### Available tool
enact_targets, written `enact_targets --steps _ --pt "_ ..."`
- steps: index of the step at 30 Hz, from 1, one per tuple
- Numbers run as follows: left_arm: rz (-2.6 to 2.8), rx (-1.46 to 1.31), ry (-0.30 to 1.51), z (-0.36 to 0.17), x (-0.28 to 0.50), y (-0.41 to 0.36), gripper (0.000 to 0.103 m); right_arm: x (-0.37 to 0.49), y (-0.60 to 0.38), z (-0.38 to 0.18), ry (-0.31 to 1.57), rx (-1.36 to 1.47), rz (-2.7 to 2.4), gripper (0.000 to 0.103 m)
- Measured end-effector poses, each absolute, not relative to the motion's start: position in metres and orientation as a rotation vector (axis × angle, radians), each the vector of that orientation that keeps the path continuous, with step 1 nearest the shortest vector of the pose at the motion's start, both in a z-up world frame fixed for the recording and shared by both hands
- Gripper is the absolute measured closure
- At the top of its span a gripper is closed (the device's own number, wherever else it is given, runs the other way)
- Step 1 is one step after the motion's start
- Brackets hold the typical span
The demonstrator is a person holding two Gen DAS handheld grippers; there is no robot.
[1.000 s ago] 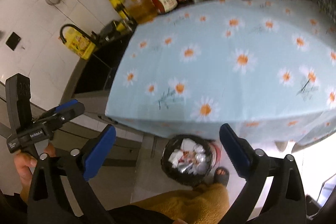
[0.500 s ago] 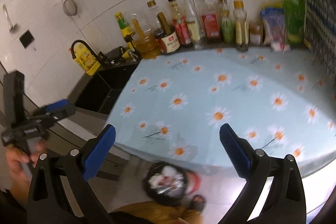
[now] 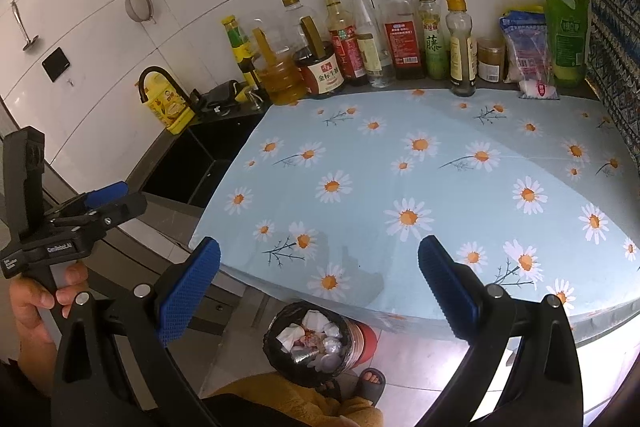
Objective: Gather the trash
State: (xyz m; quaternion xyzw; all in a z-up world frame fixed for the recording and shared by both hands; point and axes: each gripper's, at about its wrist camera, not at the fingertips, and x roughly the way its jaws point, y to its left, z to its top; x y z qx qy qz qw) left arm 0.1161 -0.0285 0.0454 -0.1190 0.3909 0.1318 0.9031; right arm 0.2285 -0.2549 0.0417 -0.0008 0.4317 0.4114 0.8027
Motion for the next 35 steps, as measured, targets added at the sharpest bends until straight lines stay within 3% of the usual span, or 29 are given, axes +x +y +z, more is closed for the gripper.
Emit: enact_targets --steps 35 --pt "0.238 -0.253 0.813 0.046 0.108 -0.039 0.007 0.213 -0.263 0.046 0.917 -0.010 0.876 0.005"
